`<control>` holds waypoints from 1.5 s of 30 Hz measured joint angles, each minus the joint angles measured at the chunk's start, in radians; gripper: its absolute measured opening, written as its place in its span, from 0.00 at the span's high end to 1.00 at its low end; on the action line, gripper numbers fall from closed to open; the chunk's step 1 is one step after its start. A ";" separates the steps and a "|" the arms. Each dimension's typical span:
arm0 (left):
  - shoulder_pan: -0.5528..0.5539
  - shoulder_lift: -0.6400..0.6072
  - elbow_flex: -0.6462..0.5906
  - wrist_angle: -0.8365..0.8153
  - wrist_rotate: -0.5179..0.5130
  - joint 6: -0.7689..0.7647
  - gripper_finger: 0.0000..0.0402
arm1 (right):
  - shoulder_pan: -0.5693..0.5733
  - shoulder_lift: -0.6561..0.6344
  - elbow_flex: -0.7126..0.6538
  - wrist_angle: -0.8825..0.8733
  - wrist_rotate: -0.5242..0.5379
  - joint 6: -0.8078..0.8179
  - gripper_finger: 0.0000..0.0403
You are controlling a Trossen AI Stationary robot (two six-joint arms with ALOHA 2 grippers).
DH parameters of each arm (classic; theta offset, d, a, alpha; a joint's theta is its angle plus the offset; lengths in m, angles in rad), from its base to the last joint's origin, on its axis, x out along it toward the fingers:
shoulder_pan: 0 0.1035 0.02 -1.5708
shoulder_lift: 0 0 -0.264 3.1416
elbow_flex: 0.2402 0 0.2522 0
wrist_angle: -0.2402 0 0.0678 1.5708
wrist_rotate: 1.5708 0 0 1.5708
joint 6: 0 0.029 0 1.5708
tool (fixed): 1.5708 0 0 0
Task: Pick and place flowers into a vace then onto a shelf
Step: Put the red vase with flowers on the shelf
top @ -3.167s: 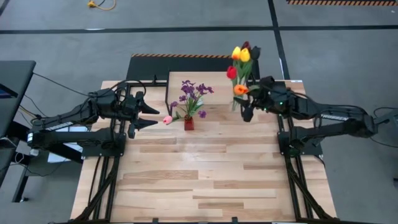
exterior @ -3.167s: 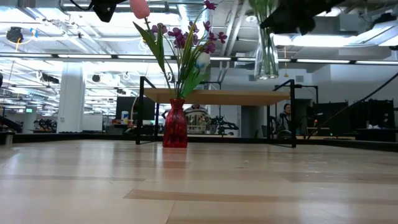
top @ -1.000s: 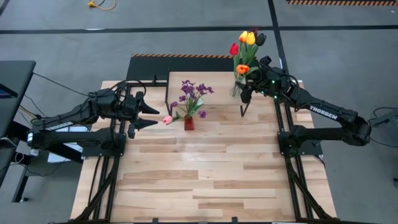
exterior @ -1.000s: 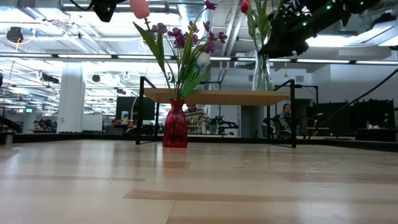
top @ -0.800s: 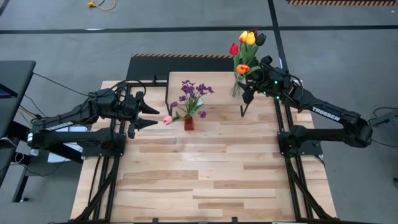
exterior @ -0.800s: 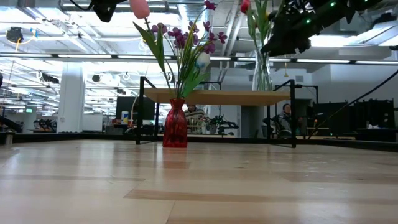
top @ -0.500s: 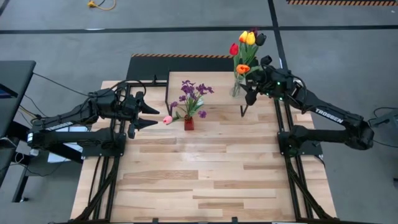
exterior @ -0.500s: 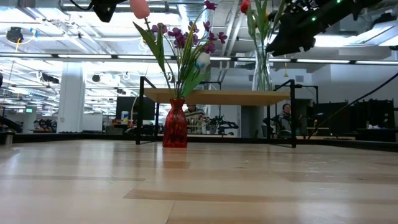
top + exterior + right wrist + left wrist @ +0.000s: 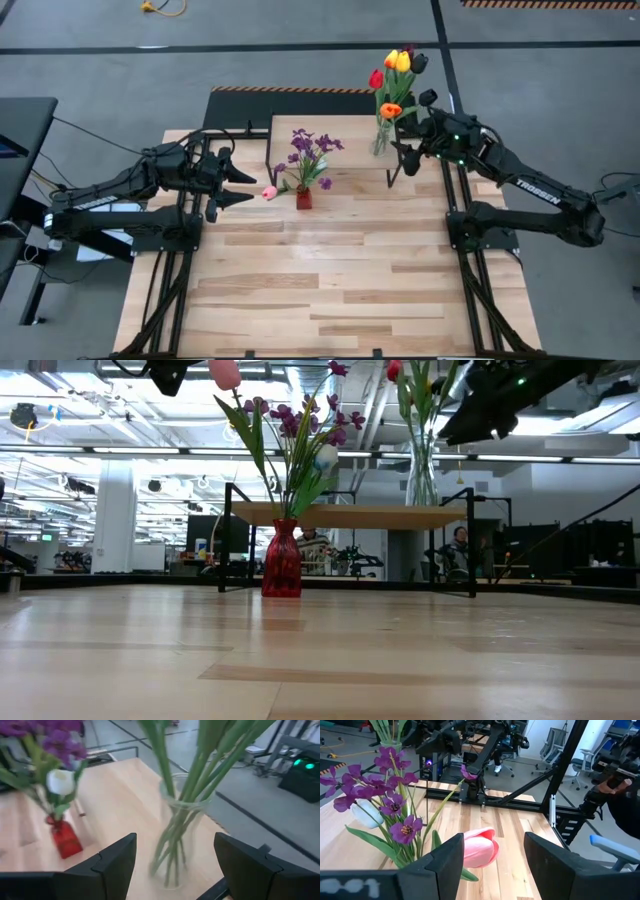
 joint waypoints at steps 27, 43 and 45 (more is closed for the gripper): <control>-0.205 -0.054 -0.034 -0.053 -0.192 -0.077 0.51 | 0.418 -0.337 -0.023 -0.149 -0.065 0.199 0.35; -0.863 0.099 -0.064 -0.045 -1.127 -0.257 0.51 | 0.588 -0.380 -0.060 -0.190 0.122 0.288 0.35; -0.919 0.145 -0.064 -0.040 -1.243 -0.300 0.51 | 0.607 -0.379 -0.060 -0.190 0.152 0.290 0.35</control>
